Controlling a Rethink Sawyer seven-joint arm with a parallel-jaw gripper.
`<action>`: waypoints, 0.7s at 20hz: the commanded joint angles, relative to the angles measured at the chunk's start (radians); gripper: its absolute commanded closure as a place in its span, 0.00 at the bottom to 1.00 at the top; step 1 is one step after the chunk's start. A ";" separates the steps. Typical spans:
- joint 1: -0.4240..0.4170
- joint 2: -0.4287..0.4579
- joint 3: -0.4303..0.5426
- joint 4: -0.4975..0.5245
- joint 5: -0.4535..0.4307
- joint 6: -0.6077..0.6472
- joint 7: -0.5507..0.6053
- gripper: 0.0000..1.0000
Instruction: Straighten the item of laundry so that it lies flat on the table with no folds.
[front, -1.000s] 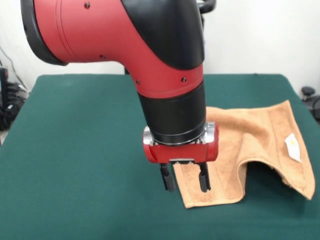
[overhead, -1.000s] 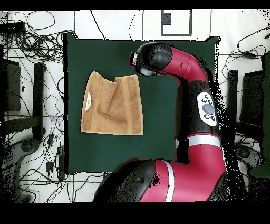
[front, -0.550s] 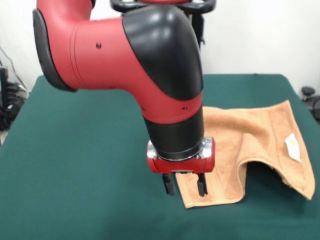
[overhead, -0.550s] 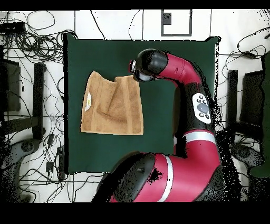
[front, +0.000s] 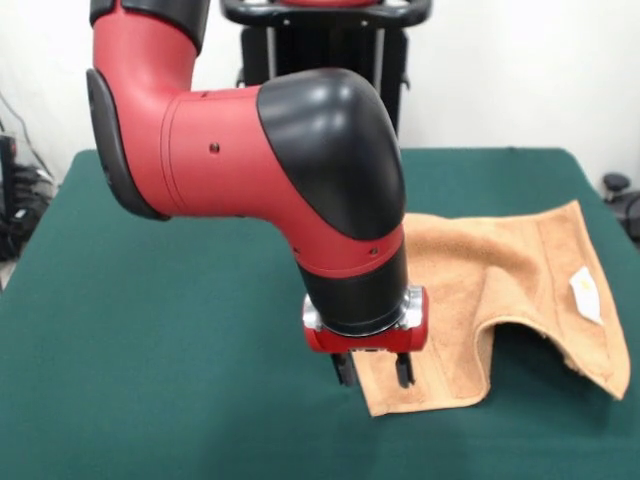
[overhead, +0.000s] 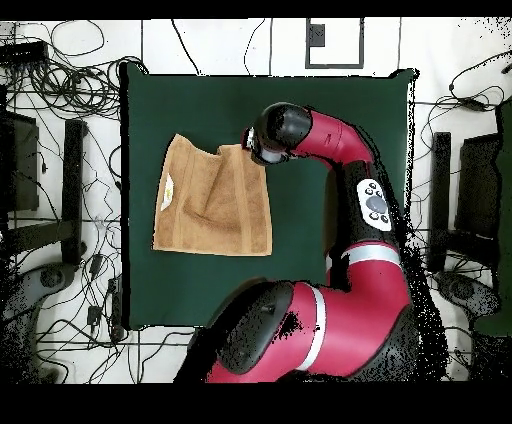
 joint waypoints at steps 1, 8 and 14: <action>0.022 0.000 0.110 0.035 -0.022 0.129 -0.134 0.00; 0.023 0.012 0.110 0.025 -0.023 0.105 -0.116 0.00; 0.031 0.015 0.098 -0.009 -0.023 0.101 -0.086 0.00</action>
